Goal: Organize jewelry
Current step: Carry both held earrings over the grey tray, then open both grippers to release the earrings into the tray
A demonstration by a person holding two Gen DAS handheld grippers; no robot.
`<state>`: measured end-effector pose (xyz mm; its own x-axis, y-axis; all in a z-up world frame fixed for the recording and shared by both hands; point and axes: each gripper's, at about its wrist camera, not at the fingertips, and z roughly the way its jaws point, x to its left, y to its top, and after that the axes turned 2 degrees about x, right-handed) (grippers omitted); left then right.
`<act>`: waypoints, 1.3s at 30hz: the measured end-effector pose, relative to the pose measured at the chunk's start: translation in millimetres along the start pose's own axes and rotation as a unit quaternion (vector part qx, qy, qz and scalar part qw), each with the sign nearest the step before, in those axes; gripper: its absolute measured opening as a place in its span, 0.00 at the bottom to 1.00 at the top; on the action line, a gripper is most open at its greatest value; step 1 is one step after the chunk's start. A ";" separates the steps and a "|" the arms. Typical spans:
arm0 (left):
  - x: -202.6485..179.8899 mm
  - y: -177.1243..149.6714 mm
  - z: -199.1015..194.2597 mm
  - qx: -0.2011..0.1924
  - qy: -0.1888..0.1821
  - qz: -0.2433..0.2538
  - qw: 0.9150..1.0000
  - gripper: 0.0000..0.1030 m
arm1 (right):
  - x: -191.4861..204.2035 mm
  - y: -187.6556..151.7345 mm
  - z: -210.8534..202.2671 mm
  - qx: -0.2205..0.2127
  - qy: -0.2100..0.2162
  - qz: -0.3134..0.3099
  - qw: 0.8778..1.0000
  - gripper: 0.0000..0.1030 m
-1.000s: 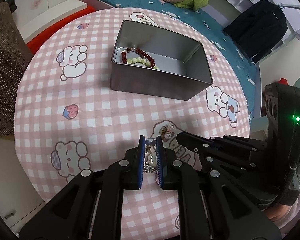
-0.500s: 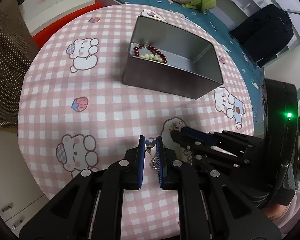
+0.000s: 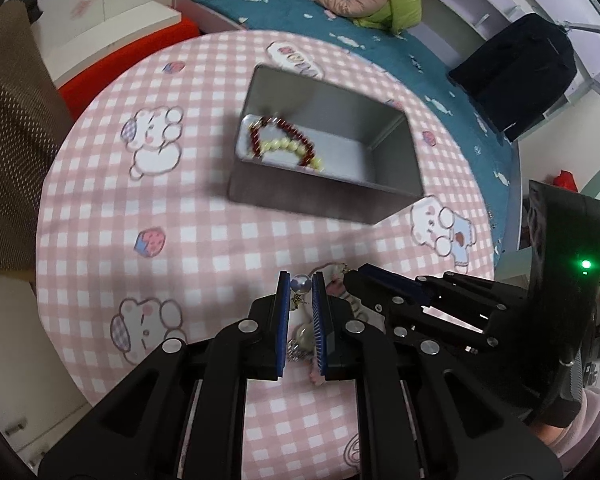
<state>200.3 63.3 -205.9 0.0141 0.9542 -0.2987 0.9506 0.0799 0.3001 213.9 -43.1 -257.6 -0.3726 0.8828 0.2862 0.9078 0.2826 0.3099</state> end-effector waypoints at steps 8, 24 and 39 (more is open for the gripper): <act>-18.5 27.6 -12.6 -0.035 -0.014 0.021 0.999 0.10 | -4.4 20.7 -41.2 -0.058 0.003 0.012 0.998 0.10; -29.2 65.6 5.2 -0.040 -0.027 0.028 0.998 0.10 | -27.9 45.7 -49.3 -0.079 -0.010 0.040 0.996 0.12; -53.9 72.9 40.9 0.003 -0.033 0.068 0.997 0.12 | -65.7 36.8 -63.2 -0.086 -0.043 0.109 0.989 0.15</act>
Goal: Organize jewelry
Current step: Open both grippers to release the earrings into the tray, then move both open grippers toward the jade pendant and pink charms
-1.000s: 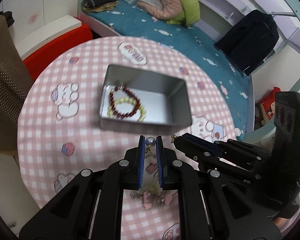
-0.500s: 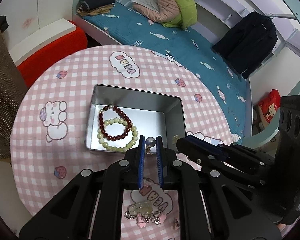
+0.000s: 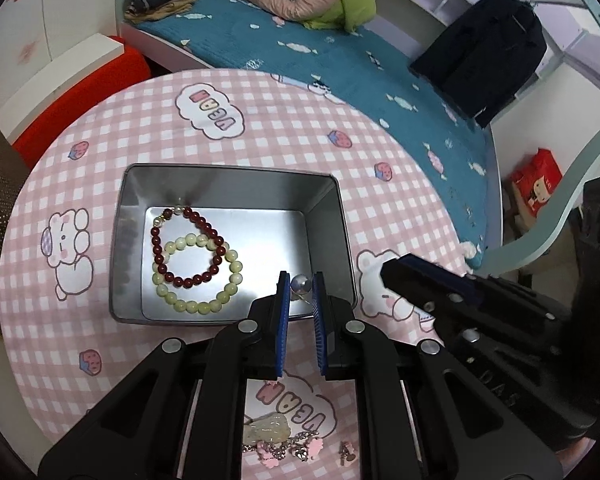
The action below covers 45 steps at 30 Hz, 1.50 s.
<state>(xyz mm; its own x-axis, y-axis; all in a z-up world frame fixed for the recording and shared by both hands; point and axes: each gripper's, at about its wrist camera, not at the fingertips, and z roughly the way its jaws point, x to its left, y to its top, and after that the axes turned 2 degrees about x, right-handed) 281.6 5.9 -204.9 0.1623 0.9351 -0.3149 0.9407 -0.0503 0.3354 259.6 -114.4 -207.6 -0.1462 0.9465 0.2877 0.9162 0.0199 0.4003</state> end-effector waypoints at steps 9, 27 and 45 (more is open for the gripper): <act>5.6 -1.6 1.5 0.007 0.011 -0.001 1.000 0.17 | -4.0 -3.9 -4.3 -0.001 -0.006 0.014 1.000 0.22; 9.9 -31.9 -33.0 -0.016 0.023 0.004 1.000 0.34 | 11.7 -29.4 -16.3 -0.005 -0.009 0.008 1.000 0.32; 39.9 -95.0 -40.8 0.018 0.061 -0.024 0.998 0.83 | 25.5 -88.1 -3.4 0.046 -0.037 -0.021 0.998 0.73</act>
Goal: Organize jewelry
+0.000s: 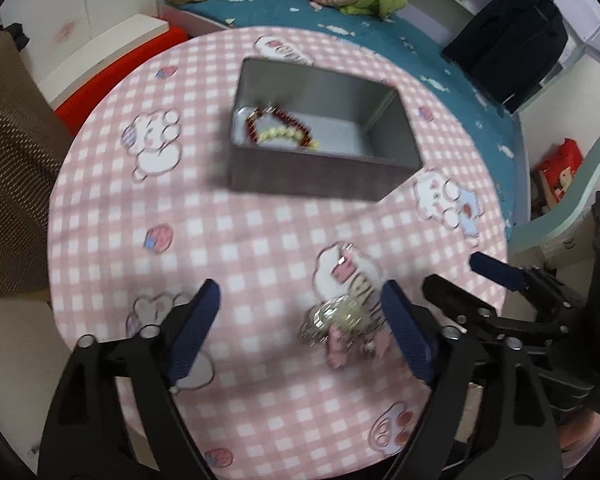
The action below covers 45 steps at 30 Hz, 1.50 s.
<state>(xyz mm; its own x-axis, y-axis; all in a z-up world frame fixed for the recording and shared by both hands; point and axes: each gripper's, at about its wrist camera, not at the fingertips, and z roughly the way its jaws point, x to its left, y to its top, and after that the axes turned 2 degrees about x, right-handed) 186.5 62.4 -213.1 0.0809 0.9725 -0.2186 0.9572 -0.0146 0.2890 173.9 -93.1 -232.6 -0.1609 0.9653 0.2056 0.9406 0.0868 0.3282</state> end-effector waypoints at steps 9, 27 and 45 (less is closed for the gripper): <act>13.5 -31.1 9.8 0.030 0.009 -0.007 0.999 0.87 | 12.1 -30.2 9.9 0.021 0.006 -0.041 0.999 0.76; 2.8 -62.5 25.3 0.067 -0.015 0.019 0.997 0.87 | 16.9 -82.2 20.2 0.034 -0.011 -0.105 0.994 0.20; -23.1 -45.7 46.0 0.084 -0.063 0.011 0.994 0.62 | -10.4 -76.4 2.8 0.025 0.005 -0.054 0.998 0.31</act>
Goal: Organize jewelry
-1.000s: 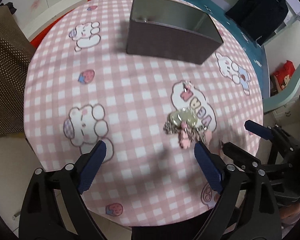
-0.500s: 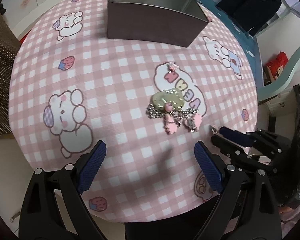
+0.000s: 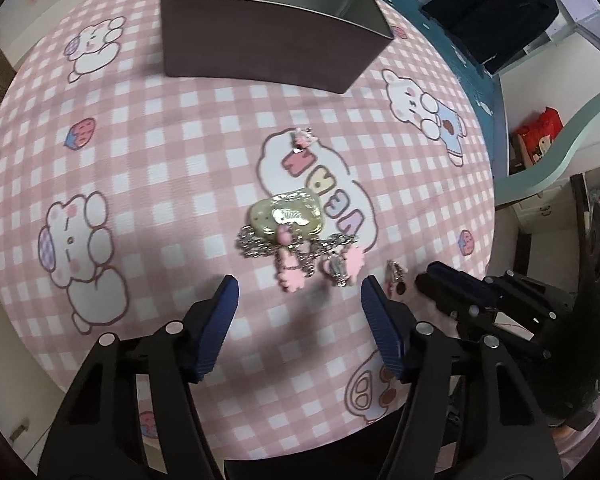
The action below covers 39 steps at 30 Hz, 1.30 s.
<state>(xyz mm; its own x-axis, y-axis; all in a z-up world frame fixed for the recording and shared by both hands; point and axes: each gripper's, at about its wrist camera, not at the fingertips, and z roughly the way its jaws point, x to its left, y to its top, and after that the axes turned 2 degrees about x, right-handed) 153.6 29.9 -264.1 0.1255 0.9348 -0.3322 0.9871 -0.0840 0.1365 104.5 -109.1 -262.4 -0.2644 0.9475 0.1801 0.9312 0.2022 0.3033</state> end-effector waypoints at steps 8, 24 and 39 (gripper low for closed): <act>-8.3 6.4 10.4 0.005 0.022 0.009 1.000 0.50 | 20.1 -3.7 11.3 0.004 -0.004 -0.055 0.998 0.27; -2.6 -0.6 2.7 0.003 0.017 0.031 0.999 0.06 | 10.8 1.7 10.5 -0.003 -0.028 -0.047 0.999 0.22; -1.4 -5.6 -21.2 -0.011 0.011 0.033 0.999 0.05 | 6.0 20.8 -1.3 -0.023 -0.023 -0.032 0.999 0.22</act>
<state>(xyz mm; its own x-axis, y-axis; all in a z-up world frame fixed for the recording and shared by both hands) 145.9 36.4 -244.7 0.1886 0.9345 -0.3020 0.9742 -0.1393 0.1774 122.0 -99.6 -253.8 -0.3107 0.9434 0.1162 0.8998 0.2525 0.3559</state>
